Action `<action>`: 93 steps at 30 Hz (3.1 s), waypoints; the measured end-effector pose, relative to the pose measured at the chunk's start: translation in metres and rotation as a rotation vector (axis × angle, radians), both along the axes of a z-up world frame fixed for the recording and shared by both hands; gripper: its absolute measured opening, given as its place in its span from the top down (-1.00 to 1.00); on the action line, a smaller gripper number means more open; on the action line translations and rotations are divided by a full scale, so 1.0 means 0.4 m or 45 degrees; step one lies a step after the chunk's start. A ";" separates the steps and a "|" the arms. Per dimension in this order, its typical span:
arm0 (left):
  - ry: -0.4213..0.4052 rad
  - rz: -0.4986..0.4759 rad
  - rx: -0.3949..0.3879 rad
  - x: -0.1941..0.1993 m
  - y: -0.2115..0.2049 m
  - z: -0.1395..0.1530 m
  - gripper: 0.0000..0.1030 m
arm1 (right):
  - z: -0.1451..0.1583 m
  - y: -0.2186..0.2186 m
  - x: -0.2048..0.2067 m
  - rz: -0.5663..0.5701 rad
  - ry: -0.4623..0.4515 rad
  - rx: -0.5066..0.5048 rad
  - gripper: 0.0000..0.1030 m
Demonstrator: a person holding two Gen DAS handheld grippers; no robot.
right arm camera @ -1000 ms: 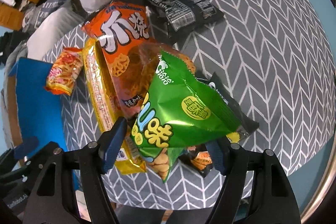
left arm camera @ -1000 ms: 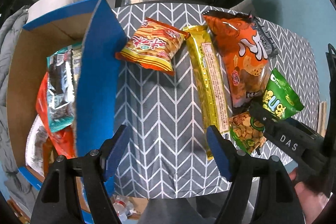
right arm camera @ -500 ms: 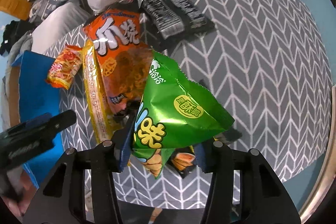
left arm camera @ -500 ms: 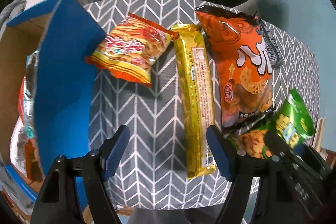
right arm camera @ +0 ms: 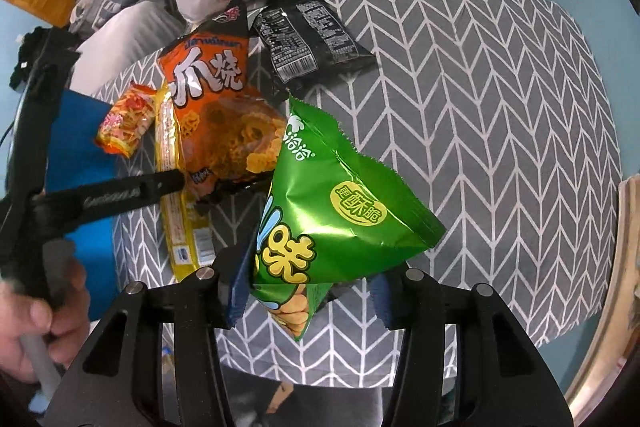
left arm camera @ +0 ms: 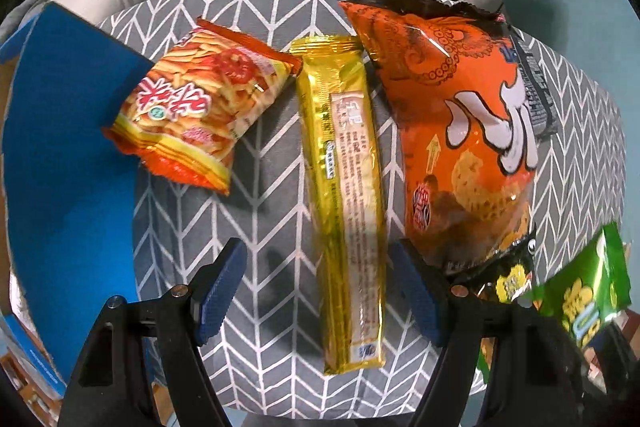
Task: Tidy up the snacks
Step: 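Grasp the green peanut bag with the right gripper while the left grasps the gold wafer bar, then lift the green bag and gold bar and carry them over the box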
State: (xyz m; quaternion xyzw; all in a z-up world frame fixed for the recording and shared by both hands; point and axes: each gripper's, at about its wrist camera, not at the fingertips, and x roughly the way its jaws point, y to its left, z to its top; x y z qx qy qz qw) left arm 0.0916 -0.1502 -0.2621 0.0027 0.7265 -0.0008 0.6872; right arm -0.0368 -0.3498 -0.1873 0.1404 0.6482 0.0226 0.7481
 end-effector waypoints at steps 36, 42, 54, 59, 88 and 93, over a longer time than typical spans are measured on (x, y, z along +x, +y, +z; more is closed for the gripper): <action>-0.154 -0.213 0.000 -0.152 0.105 0.147 0.44 | 0.122 0.099 -0.002 0.215 -0.090 -0.086 0.07; -0.220 -0.260 -0.013 -0.164 0.122 0.229 0.44 | 0.145 0.136 0.012 0.251 -0.111 -0.094 0.07; -0.323 -0.259 -0.016 -0.185 0.210 0.362 0.44 | 0.210 0.223 0.038 0.350 -0.162 -0.104 0.07; -0.346 -0.222 -0.026 -0.194 0.259 0.401 0.44 | 0.235 0.269 0.057 0.397 -0.191 -0.087 0.07; -0.415 0.053 0.071 -0.216 0.613 0.452 0.44 | 0.254 0.700 0.157 0.792 -0.250 0.069 0.07; -0.412 0.086 0.098 -0.211 0.665 0.430 0.44 | 0.232 0.773 0.172 0.845 -0.223 0.088 0.07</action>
